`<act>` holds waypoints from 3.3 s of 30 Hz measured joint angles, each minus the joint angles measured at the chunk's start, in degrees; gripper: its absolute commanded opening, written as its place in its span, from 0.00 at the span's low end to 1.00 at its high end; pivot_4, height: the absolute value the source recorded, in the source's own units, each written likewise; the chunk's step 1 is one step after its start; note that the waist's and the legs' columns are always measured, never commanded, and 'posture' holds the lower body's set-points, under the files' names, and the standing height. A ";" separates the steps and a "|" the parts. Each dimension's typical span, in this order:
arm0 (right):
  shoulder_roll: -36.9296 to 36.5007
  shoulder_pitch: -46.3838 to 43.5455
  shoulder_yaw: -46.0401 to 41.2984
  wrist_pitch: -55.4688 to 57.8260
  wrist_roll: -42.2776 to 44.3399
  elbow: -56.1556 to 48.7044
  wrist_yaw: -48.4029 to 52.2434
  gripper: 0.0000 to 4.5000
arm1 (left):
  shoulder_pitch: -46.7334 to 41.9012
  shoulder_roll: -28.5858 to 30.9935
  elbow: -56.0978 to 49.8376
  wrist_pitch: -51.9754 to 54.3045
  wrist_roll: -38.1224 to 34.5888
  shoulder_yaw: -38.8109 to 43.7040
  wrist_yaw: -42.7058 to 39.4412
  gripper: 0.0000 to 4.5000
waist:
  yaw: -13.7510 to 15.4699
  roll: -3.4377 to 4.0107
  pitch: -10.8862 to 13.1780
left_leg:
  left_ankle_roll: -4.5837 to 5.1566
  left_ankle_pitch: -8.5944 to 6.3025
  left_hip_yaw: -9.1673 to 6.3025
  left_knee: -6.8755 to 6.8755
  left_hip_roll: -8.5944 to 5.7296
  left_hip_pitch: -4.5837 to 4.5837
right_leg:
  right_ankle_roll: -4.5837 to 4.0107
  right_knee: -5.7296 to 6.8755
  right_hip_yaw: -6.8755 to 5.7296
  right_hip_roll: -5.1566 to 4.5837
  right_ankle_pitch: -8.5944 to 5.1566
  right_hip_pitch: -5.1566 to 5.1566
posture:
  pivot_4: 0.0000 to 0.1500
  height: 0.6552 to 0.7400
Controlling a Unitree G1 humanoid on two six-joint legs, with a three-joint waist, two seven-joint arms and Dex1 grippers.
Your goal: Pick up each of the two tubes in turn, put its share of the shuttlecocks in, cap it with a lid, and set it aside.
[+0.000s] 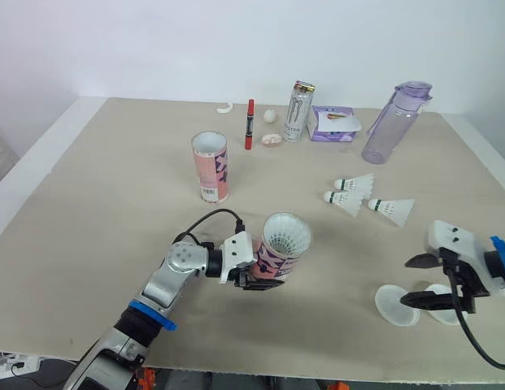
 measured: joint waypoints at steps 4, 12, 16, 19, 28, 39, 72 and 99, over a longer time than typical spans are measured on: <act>0.20 -1.09 2.38 1.49 -0.41 -0.19 -1.33 0.98 | 0.45 -0.01 -0.60 0.54 -0.43 -0.03 -0.30 0.69 | 0.02 0.01 0.00 | 0.00 0.00 -0.04 -0.02 0.01 -0.01 | 0.05 0.02 -0.01 0.03 0.04 0.01 | 1.00 1.00; 0.19 -1.01 5.37 2.57 -1.69 -1.31 -2.62 0.98 | 0.67 0.19 -1.37 1.20 -0.11 -0.06 -0.23 0.69 | 0.02 0.03 -0.02 | -0.01 -0.01 -0.06 -0.02 0.03 0.00 | 0.14 0.03 -0.01 0.08 0.09 0.00 | 1.00 1.00; 0.19 -1.02 6.61 2.12 -2.86 -1.29 -3.50 0.98 | 0.67 0.20 -1.37 1.15 0.03 -0.07 -0.18 0.69 | 0.02 0.03 -0.02 | -0.01 -0.01 -0.06 -0.01 0.05 0.00 | 0.06 0.03 -0.01 0.09 0.04 0.00 | 1.00 1.00; 0.19 -1.07 7.48 1.47 -3.90 -1.28 -3.91 0.68 | 0.67 0.24 -1.37 1.07 0.11 -0.08 -0.12 0.69 | 0.02 0.05 -0.03 | -0.01 -0.01 -0.06 0.00 0.06 0.01 | 0.05 0.04 -0.01 0.11 0.04 0.01 | 1.00 1.00; 0.17 -1.75 9.22 -0.55 -5.33 -1.59 -4.22 0.02 | 0.66 0.45 -1.33 0.93 0.24 -0.10 0.27 0.69 | 0.02 0.00 -0.08 | -0.01 -0.01 -0.09 0.06 0.13 0.04 | -0.01 0.04 -0.02 0.18 0.05 0.07 | 1.00 1.00; 1.90 -7.35 9.21 -2.51 -2.19 -6.21 -2.23 0.02 | -0.25 0.44 0.78 -0.31 0.16 -0.04 0.21 0.69 | -0.01 0.19 -0.15 | -0.01 0.02 -0.07 0.15 0.12 0.13 | -0.07 0.06 0.10 0.22 0.24 0.08 | 1.00 1.00; 23.69 -56.65 27.11 -13.91 -2.74 -4.04 8.91 0.02 | -1.48 -0.39 2.79 0.76 0.04 -0.07 0.30 0.69 | 0.03 0.07 -0.27 | -0.03 0.03 0.25 0.21 0.19 0.14 | -0.53 0.07 0.09 0.05 0.56 -0.07 | 1.00 1.00; 26.03 -54.82 28.56 -21.32 -7.26 -2.29 11.23 0.02 | -1.09 0.33 1.60 1.73 0.02 -0.11 1.47 0.69 | -0.04 0.07 -0.27 | -0.04 0.03 0.26 0.17 0.26 0.26 | -0.52 0.07 0.12 0.14 0.54 -0.06 | 1.00 1.00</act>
